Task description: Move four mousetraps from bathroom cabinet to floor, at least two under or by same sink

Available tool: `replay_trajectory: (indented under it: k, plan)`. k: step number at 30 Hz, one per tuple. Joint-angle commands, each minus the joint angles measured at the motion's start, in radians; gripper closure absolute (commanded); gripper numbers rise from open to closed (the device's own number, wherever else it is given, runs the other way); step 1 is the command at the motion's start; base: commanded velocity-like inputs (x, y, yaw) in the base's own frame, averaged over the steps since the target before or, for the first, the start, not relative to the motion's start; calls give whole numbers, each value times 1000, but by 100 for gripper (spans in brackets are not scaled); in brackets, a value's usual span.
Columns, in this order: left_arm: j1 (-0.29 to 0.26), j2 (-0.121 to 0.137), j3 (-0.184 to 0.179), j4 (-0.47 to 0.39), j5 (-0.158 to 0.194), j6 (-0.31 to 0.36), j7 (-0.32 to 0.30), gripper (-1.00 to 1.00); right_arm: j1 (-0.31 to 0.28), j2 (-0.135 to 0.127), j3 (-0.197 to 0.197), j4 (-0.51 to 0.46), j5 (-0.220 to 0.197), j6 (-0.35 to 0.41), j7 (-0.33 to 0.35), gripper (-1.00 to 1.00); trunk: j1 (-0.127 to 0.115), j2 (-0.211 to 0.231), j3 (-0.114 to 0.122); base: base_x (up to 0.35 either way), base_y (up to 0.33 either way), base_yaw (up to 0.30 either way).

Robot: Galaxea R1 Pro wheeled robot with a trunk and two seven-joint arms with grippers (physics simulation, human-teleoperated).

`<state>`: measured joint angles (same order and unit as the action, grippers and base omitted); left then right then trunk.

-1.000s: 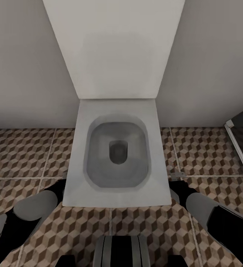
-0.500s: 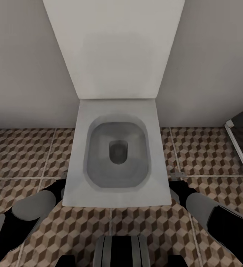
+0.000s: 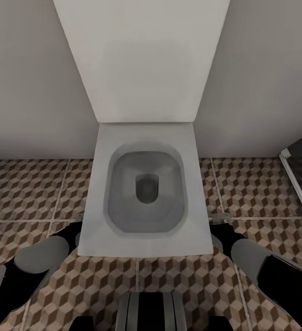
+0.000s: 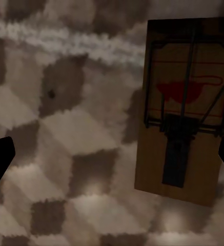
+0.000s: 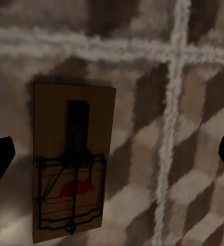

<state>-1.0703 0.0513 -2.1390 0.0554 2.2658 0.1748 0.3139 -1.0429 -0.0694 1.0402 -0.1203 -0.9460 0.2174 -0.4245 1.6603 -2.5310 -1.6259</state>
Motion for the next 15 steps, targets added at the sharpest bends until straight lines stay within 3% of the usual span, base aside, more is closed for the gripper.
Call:
replay_trajectory:
  k: [1, 15]
  plan:
    - [0, 0, -9, 0, 6, 5, 3, -100, 0, -1, 8, -4, -4, 6, -6, -100, 0, 0, -1, 0, 0, 0]
    - [0, -1, -9, 0, 6, 5, 0, -100, 0, -1, 12, -4, -4, -11, -5, -100, 0, 0, -1, 0, 0, 0]
